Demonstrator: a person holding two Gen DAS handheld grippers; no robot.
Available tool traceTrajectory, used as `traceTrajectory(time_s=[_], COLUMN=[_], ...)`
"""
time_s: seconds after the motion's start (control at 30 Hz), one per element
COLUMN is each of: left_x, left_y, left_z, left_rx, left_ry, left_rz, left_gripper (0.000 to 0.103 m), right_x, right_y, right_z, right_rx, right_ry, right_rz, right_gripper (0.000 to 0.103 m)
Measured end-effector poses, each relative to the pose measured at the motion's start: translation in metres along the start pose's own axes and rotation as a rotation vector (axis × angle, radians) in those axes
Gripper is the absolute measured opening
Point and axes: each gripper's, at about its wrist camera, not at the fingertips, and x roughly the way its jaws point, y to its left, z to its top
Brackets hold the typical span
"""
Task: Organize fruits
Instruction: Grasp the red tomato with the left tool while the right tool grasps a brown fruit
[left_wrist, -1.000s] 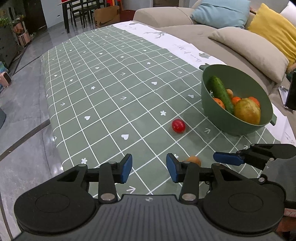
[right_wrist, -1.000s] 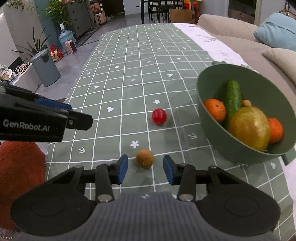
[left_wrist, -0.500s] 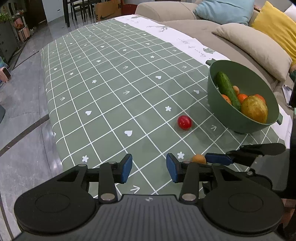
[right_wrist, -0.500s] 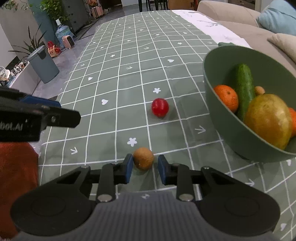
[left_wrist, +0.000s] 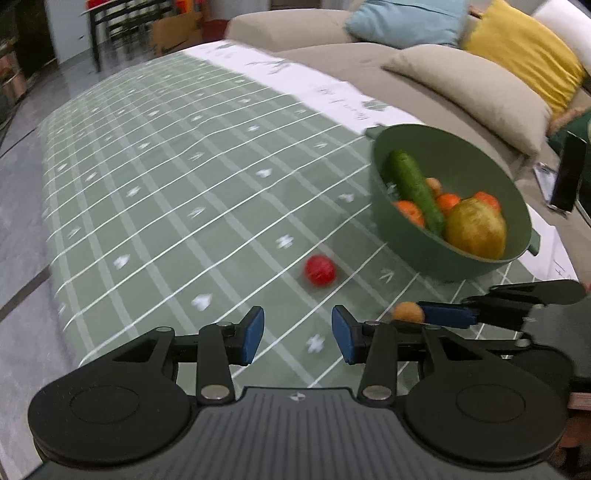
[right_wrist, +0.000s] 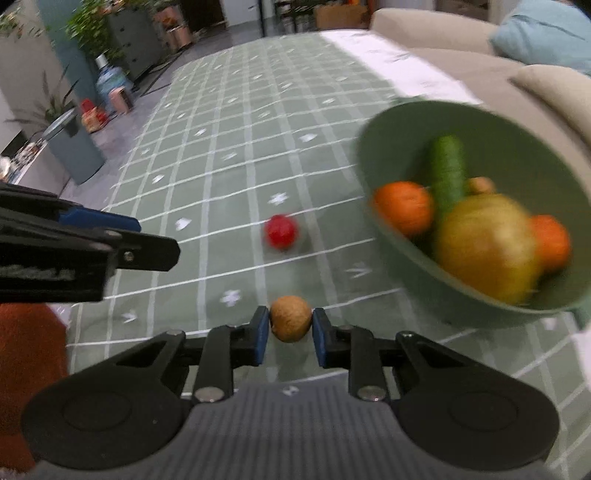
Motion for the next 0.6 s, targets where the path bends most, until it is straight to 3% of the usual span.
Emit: traceTrajectory(time_s=[0.17, 0.33, 0.6], left_x=[0.027, 0.057, 0.078], left_y=[-0.013, -0.012, -0.008], left_z=[0.015, 0.026, 0.032], left_rx=[0.05, 0.005, -0.042], left_ry=[-0.009, 0.047, 0.109], left_rz=[-0.017, -0.027, -0.01], left_gripper=[0.051, 0.051, 0.038], right_x=[-0.01, -0.007, -0.003], right_y=[-0.027, -0.04, -0.044], right_z=[0.0, -0.003, 0.0], right_rx=[0.057, 0.09, 0.103], right_ry=[-0.012, -0.007, -0.016], right_rz=[-0.047, -0.058, -0.035], right_gripper=[0.021, 0.021, 0.021])
